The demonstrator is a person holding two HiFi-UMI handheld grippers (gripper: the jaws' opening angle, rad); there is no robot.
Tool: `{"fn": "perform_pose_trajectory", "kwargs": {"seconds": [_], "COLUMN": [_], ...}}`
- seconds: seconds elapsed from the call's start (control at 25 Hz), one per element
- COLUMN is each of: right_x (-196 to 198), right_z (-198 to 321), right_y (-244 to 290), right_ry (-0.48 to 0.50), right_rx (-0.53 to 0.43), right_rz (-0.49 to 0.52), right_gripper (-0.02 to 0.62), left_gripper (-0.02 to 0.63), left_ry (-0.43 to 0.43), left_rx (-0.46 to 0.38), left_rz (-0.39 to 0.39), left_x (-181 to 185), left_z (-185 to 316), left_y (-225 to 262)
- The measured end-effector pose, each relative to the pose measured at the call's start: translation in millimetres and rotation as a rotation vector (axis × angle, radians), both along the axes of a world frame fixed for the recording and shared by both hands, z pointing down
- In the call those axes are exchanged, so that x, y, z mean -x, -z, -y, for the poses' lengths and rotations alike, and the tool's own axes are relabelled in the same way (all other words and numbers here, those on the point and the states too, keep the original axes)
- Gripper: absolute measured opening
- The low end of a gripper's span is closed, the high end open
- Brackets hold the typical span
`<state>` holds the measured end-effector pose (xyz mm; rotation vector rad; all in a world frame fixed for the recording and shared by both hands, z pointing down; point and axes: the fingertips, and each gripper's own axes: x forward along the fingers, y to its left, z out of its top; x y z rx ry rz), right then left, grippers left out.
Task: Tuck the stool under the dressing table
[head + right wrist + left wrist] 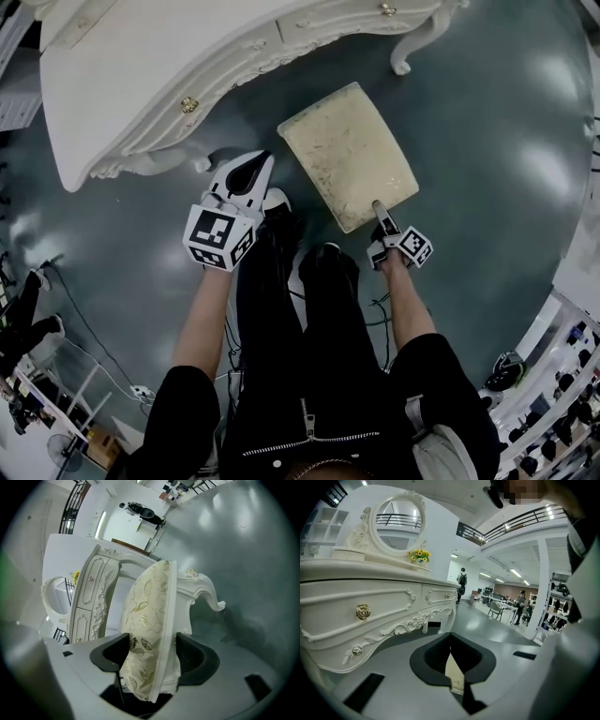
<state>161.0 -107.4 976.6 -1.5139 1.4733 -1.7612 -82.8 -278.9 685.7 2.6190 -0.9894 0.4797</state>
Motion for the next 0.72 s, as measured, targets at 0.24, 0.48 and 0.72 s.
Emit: {"fn": "perform_pose_trajectory", "kwargs": {"seconds": [0.24,0.48,0.72], "right_x": [-1,10,34], "right_z": [6,50,105], "right_y": [2,4,6], "right_ry": [0.012,0.046,0.075], "right_rx": [0.008,-0.017,-0.051], "right_rz": [0.002,0.01,0.044], "right_gripper": [0.307,0.284,0.265], "left_gripper": [0.021,0.021,0.021], "left_ry": [0.023,0.046,0.074], "left_rx": [-0.012,-0.021,-0.036], "left_rz": [-0.017,-0.022,-0.023], "left_x": [5,16,32], "left_z": [5,14,31], "left_y": [-4,-11,-17]}}
